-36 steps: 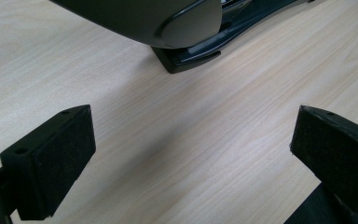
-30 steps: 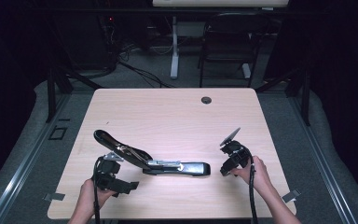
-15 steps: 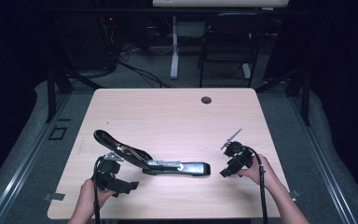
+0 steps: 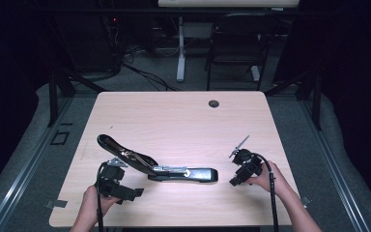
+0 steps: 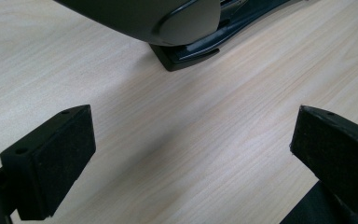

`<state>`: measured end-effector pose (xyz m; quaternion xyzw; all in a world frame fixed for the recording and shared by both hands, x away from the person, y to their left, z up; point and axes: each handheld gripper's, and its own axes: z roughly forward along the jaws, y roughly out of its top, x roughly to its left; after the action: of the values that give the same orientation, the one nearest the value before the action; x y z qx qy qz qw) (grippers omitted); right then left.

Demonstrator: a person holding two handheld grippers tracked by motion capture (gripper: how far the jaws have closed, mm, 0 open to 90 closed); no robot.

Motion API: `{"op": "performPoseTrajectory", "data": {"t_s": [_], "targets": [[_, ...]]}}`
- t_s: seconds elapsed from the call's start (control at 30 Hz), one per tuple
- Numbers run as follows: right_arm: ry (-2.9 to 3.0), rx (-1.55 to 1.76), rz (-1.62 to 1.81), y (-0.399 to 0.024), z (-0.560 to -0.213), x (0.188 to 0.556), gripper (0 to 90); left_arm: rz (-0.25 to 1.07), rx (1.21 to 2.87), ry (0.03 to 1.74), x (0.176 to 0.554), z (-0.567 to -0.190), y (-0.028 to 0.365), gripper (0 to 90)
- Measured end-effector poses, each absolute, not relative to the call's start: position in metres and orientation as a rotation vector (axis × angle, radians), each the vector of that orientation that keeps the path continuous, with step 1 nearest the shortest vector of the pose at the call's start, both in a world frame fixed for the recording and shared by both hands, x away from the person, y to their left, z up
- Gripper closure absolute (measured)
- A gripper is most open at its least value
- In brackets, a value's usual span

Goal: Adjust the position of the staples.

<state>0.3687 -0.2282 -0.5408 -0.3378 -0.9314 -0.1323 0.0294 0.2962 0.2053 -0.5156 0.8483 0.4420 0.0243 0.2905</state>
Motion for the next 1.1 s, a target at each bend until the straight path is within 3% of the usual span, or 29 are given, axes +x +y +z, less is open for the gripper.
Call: {"op": "performPoseTrajectory", "data": {"t_s": [0.47, 1.1], "targets": [[-2.944, -1.011, -0.295, -0.223, -0.537, 0.361, 63.5, 0.066, 2.263, 1.178, 0.297, -0.516, 0.206, 0.1], [-3.027, -0.961, -0.231, -0.212, -0.538, 0.360, 65.6, 0.065, 2.265, 1.173, 0.297, -0.516, 0.205, 0.1]]}}
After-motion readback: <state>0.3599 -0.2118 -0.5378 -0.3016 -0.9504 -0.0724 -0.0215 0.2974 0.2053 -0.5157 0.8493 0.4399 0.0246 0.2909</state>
